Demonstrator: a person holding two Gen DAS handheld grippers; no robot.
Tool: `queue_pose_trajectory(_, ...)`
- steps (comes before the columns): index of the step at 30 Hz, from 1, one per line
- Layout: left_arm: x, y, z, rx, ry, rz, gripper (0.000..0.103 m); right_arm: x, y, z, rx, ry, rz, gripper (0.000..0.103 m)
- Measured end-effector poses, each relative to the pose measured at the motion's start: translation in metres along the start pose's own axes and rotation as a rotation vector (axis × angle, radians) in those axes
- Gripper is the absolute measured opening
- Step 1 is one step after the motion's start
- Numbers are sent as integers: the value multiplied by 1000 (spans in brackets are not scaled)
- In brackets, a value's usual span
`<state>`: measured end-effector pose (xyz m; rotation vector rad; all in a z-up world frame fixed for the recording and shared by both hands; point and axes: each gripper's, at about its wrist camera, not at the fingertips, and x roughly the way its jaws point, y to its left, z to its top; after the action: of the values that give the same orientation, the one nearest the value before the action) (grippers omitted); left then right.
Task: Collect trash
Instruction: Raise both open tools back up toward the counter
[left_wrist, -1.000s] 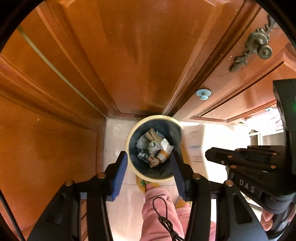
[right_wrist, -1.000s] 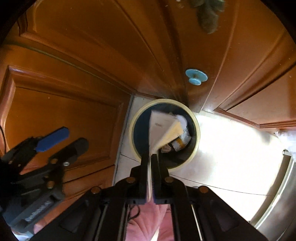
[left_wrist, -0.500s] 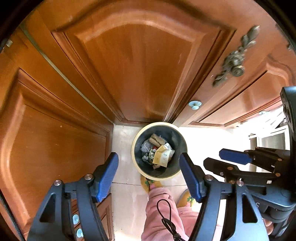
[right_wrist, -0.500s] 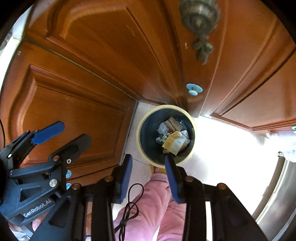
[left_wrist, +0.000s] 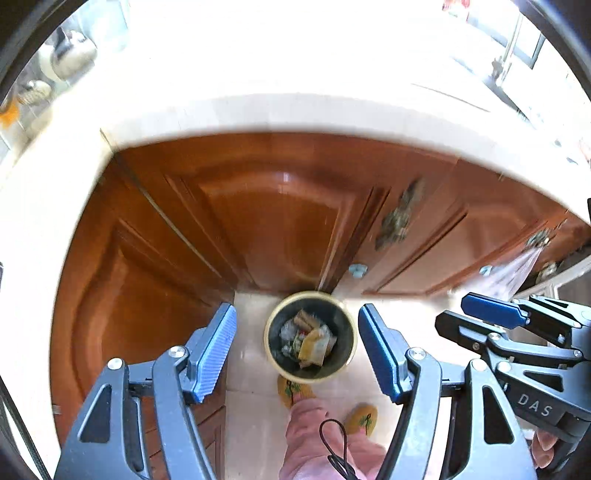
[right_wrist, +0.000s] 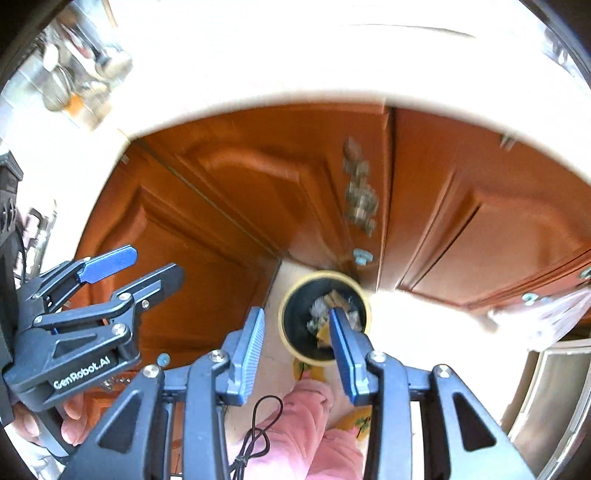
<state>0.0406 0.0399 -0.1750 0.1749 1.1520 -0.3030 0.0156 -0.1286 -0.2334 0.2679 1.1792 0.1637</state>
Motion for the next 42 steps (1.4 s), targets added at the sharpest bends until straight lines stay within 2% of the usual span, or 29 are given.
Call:
queue_pose_trajectory(12,-106,-16,58,2,-254,36,67,-114,28,41,-103,-261,-8,37)
queue_pose_trajectory(22,-162,-19,105,14,-404,43,67,-172,29,88,-128,-415,-20,37)
queue_pose_trajectory(31,-190,-10,149,20,-481,69,68,-200,33,132,-104,-493,-20,37)
queue_pose_trajectory(42,-194,14,214,13,-505,107,70,-209,46,190,-79,-523,-21,37)
